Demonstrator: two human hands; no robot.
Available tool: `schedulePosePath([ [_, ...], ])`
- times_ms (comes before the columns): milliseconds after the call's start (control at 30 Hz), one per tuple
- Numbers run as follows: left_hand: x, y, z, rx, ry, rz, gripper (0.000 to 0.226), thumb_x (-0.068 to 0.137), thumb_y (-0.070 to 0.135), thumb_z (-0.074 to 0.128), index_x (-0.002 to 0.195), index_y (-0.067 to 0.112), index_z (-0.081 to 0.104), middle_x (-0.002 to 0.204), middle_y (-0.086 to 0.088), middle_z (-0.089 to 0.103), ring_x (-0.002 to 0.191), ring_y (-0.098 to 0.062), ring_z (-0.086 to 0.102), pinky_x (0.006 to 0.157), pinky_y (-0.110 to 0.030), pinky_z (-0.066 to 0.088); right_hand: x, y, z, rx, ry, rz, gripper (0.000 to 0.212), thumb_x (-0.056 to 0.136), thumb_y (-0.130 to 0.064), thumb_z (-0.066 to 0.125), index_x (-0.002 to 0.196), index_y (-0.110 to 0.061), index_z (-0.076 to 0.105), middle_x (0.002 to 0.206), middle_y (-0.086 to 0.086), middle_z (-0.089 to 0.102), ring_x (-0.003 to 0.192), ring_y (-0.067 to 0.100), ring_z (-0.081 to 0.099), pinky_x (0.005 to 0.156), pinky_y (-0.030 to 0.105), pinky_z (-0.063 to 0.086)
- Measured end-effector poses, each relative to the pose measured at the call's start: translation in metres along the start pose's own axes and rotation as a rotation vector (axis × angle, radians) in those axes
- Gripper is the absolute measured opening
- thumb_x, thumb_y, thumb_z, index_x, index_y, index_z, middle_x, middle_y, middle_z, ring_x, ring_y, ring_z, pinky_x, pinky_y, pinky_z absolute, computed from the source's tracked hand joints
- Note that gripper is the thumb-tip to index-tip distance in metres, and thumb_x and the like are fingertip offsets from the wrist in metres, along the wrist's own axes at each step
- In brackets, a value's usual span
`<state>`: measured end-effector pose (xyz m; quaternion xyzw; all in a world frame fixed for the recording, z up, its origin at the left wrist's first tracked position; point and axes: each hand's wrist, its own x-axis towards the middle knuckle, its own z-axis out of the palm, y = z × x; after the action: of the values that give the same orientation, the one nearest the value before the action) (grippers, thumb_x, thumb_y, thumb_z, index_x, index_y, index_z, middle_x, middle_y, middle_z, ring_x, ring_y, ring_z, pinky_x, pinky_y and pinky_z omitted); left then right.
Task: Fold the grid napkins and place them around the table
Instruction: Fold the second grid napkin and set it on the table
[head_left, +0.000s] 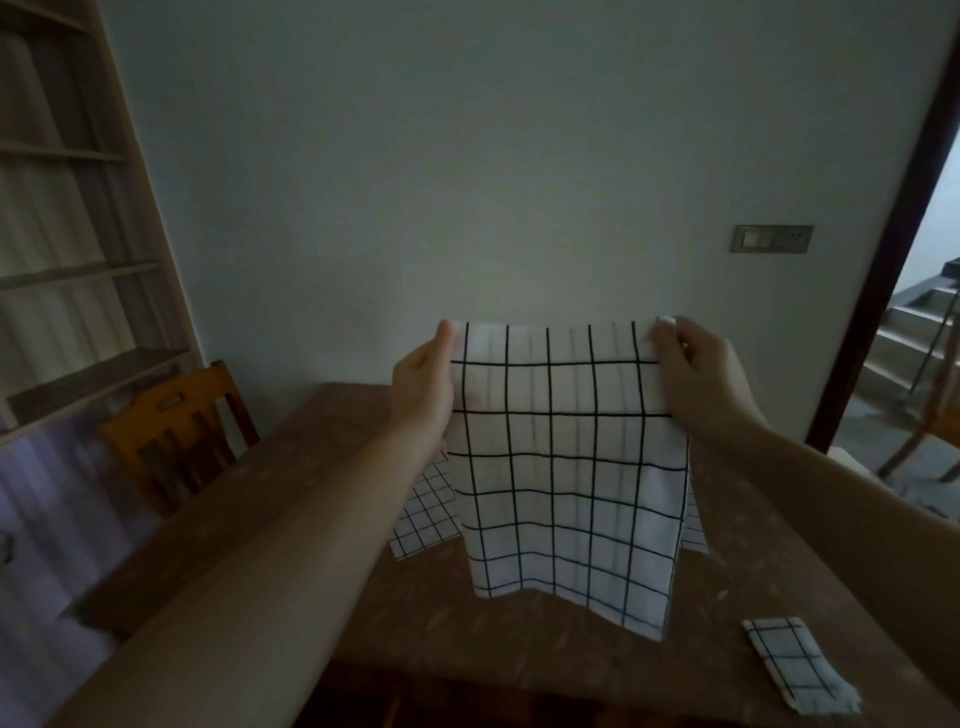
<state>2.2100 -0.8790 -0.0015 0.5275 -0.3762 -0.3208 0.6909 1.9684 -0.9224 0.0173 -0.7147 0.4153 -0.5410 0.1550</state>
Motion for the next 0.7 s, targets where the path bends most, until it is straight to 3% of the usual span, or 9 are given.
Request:
schedulePosePath([
  [67,-0.005,-0.001,-0.001,0.061,-0.051,0.028,0.064,0.072,0.083,0.045,0.086,0.022,0.056,0.097,-0.003,0.059,0.091,-0.020,0.056,0.088,-0.043,0.048,0.003,-0.003,-0.002,0.008,0.000,0.017,0.036,0.102,-0.029,0.041,0.071,-0.014,0.050,0.058,0.000,0.038,0.042,0.003,0.033,0.039,0.014,0.027],
  [133,-0.009,-0.003,-0.003,0.138,-0.192,-0.052,0.090,0.065,0.091,0.044,0.108,0.014,0.065,0.114,-0.004,0.067,0.107,-0.020,0.061,0.097,-0.046,0.049,0.010,-0.005,-0.005,0.030,0.005,0.066,0.036,0.101,-0.029,0.042,0.068,-0.018,0.051,0.059,0.001,0.039,0.047,0.004,0.035,0.040,0.016,0.027],
  [167,-0.013,-0.006,-0.005,0.183,-0.270,-0.084,0.083,0.071,0.084,0.052,0.111,0.012,0.065,0.117,-0.006,0.068,0.107,-0.019,0.064,0.095,-0.043,0.052,0.014,-0.005,-0.006,0.049,0.007,0.107,0.035,0.101,-0.030,0.043,0.069,-0.018,0.053,0.061,0.003,0.042,0.053,0.008,0.038,0.043,0.020,0.030],
  [233,-0.019,-0.015,-0.009,0.289,-0.434,-0.108,0.036,0.086,0.047,0.067,0.098,0.013,0.067,0.103,-0.008,0.073,0.089,-0.017,0.071,0.078,-0.033,0.059,0.017,-0.004,-0.008,0.097,0.020,0.204,0.033,0.101,-0.031,0.044,0.074,-0.017,0.058,0.067,0.007,0.048,0.058,0.015,0.044,0.050,0.022,0.033],
  [300,-0.022,-0.023,-0.011,0.367,-0.575,-0.116,0.012,0.088,0.025,0.071,0.094,0.015,0.070,0.095,-0.004,0.076,0.083,-0.017,0.074,0.072,-0.029,0.060,0.018,0.002,-0.009,0.119,0.026,0.304,0.031,0.100,-0.030,0.045,0.079,-0.014,0.061,0.070,0.007,0.055,0.058,0.015,0.050,0.053,0.021,0.037],
  [533,-0.025,-0.034,-0.020,0.350,-0.721,-0.226,0.020,0.089,0.025,0.067,0.106,0.015,0.069,0.103,-0.004,0.075,0.096,-0.021,0.072,0.080,-0.032,0.058,0.016,0.022,-0.017,0.176,0.052,0.536,0.029,0.097,-0.036,0.051,0.103,-0.011,0.063,0.081,0.006,0.060,0.066,0.015,0.056,0.058,0.023,0.042],
  [600,-0.024,-0.034,-0.020,0.250,-0.666,-0.221,0.024,0.085,0.027,0.069,0.104,0.011,0.069,0.096,-0.005,0.074,0.090,-0.021,0.072,0.078,-0.034,0.057,0.010,0.027,-0.023,0.455,-0.060,0.690,0.045,0.092,-0.051,0.053,0.097,-0.008,0.065,0.087,0.008,0.067,0.071,0.020,0.064,0.065,0.028,0.050],
  [700,-0.022,-0.030,-0.021,0.110,-0.589,-0.220,0.019,0.088,0.026,0.066,0.099,0.010,0.068,0.079,-0.001,0.073,0.070,-0.014,0.071,0.064,-0.028,0.056,-0.010,0.043,-0.026,0.672,-0.422,0.711,0.065,0.087,-0.068,0.039,0.075,-0.014,0.073,0.068,0.005,0.069,0.063,0.020,0.066,0.064,0.029,0.053],
])
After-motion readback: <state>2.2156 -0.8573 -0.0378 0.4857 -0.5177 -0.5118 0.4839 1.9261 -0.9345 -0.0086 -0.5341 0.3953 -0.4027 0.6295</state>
